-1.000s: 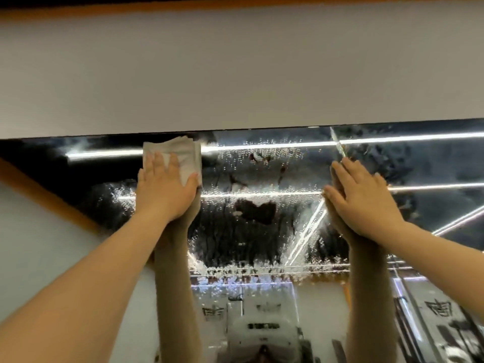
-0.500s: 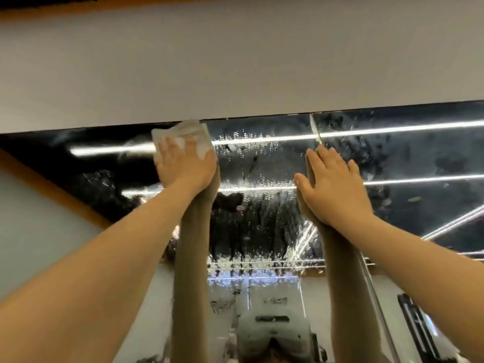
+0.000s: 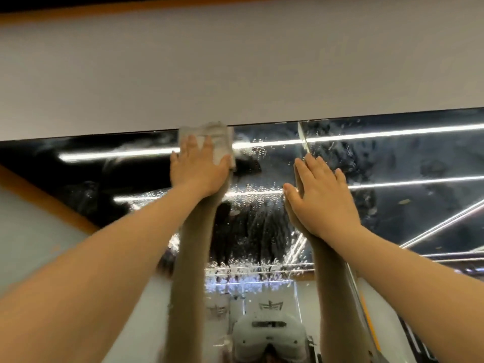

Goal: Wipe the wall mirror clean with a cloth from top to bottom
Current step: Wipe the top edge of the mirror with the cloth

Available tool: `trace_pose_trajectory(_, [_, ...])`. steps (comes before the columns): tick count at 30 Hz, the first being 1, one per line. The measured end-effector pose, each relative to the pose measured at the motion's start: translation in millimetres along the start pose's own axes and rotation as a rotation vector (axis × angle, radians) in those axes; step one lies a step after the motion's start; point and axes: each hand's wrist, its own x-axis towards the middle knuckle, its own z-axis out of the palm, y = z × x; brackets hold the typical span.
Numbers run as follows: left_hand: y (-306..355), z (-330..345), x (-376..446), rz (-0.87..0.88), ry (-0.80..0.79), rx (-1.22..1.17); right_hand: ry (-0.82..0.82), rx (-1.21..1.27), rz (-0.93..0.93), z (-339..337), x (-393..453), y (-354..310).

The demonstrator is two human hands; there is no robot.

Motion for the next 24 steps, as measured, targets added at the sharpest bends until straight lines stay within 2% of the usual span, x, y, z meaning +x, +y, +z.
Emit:
trace_pose_trajectory(6, [-93.4,-11.4,6.1,-0.398,0.038,-0.010,0.015,0.012,-0.023,4.9,0.3,3.4])
trace_pose_trajectory(12, [-67.0,-8.3,12.9,-0.480,0.084,0.063,0.024,0.008,-0.034,7.3,1.3,4.6])
trace_pose_trajectory(17, [-16.5,-6.4,23.6,-0.327,0.030,0.032,0.025,0.008,-0.024,6.0,0.2,4.3])
trace_pose_trajectory(24, [83.8,13.6,-7.1,0.091,0.038,-0.029,0.026,0.041,-0.014,4.5,0.0,2.4])
